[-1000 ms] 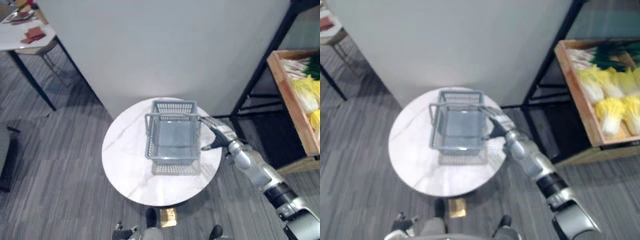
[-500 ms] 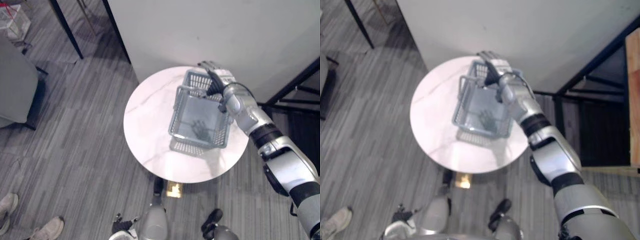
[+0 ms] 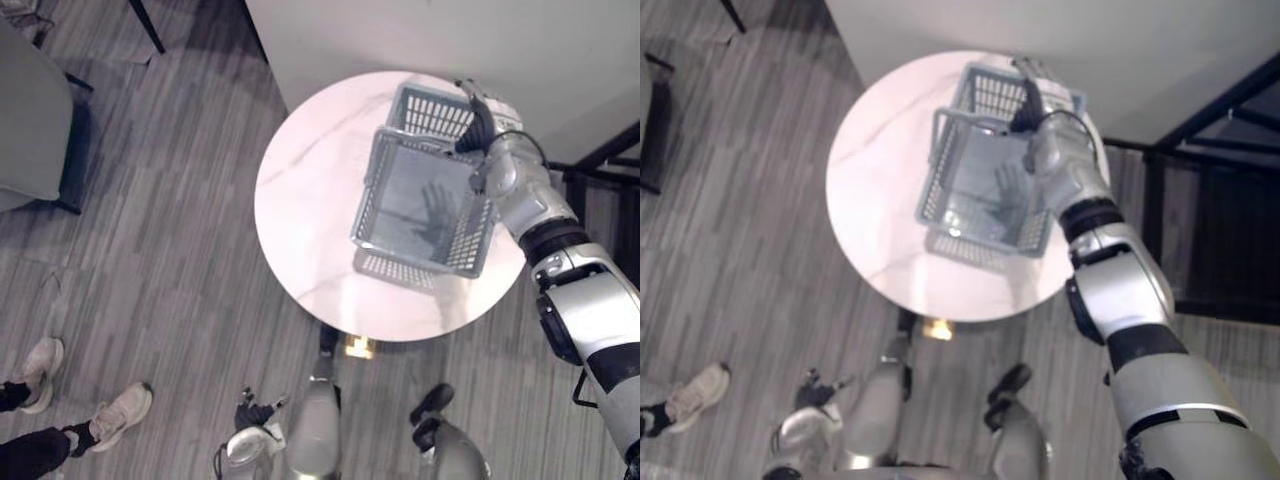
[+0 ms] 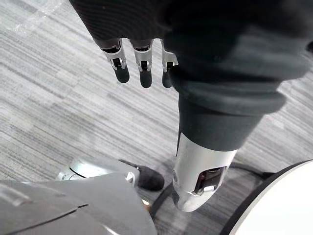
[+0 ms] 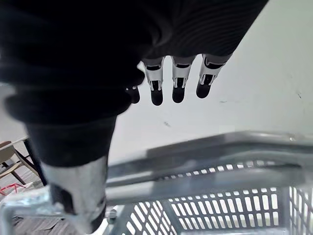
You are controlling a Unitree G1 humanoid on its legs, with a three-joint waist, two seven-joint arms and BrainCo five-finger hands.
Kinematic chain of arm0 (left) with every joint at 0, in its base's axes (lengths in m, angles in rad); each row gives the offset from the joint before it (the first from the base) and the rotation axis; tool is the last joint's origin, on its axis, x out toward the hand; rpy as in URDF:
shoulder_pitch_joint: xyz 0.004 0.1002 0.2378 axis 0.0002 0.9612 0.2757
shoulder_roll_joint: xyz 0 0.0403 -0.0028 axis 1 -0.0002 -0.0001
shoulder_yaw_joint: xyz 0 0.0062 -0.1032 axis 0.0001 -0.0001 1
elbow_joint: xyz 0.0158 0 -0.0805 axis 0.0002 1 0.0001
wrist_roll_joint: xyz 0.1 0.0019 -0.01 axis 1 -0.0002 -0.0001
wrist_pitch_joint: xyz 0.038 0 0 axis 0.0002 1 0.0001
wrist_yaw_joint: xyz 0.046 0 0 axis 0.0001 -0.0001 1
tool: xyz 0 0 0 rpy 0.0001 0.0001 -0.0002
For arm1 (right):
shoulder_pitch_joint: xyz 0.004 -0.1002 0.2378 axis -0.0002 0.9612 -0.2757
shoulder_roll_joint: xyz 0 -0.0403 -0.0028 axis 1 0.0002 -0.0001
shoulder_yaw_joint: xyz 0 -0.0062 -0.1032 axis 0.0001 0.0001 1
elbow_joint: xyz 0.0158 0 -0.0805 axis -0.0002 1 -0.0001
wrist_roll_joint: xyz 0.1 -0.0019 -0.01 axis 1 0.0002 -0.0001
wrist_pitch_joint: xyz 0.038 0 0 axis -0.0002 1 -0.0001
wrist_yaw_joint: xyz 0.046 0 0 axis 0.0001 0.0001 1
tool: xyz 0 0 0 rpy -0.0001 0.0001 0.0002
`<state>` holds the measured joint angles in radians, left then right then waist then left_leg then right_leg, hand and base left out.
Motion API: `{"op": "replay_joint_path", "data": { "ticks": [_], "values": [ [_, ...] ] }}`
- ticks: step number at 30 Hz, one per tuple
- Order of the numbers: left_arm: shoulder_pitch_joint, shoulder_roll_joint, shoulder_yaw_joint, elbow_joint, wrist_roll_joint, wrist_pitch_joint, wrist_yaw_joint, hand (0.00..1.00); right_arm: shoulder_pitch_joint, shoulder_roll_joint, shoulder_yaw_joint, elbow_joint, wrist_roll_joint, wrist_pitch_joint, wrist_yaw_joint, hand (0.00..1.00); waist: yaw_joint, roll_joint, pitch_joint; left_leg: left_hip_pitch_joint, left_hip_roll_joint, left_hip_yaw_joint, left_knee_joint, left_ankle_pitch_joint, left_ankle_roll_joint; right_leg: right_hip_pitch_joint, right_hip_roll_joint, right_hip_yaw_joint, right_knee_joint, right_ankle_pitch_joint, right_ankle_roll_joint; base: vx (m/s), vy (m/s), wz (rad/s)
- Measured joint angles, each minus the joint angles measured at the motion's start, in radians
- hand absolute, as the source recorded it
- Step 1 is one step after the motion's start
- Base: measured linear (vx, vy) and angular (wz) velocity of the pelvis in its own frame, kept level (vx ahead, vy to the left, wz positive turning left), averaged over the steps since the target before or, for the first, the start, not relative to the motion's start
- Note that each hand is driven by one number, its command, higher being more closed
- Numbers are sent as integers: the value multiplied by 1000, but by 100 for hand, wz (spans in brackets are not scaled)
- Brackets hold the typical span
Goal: Pick vegetable in the basket
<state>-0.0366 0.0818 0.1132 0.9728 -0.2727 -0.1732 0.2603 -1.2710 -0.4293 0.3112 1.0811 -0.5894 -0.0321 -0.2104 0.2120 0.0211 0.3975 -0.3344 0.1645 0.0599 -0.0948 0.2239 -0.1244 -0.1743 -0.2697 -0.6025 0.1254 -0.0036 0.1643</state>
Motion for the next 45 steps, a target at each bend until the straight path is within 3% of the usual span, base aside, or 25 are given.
{"op": "replay_joint_path", "data": {
  "ticks": [11,12,36,45],
  "values": [
    [-5,5,-38,0,-12,-1,8,0,34,-3,0,24,-5,-3,-11,0,-16,25,16,-9,1,6,0,3,-1,-15,-1,10,4,0,0,44,-28,-1],
    [-11,5,-40,3,-29,0,9,0,38,-5,1,22,-5,-4,-18,100,-18,26,16,-10,1,6,0,3,-1,-16,-2,11,4,0,0,30,-26,0],
    [-21,5,-48,6,-30,-1,17,0,133,20,98,-106,-43,-21,-26,100,-20,23,15,7,1,17,0,1,-1,-31,-12,42,34,-1,0,36,-24,-3],
    [-37,-2,-23,21,-16,10,28,0,130,76,134,-145,-40,9,5,100,-21,17,12,32,6,24,0,3,-1,-8,-11,43,36,-1,-1,42,-25,-1]
  ]
}}
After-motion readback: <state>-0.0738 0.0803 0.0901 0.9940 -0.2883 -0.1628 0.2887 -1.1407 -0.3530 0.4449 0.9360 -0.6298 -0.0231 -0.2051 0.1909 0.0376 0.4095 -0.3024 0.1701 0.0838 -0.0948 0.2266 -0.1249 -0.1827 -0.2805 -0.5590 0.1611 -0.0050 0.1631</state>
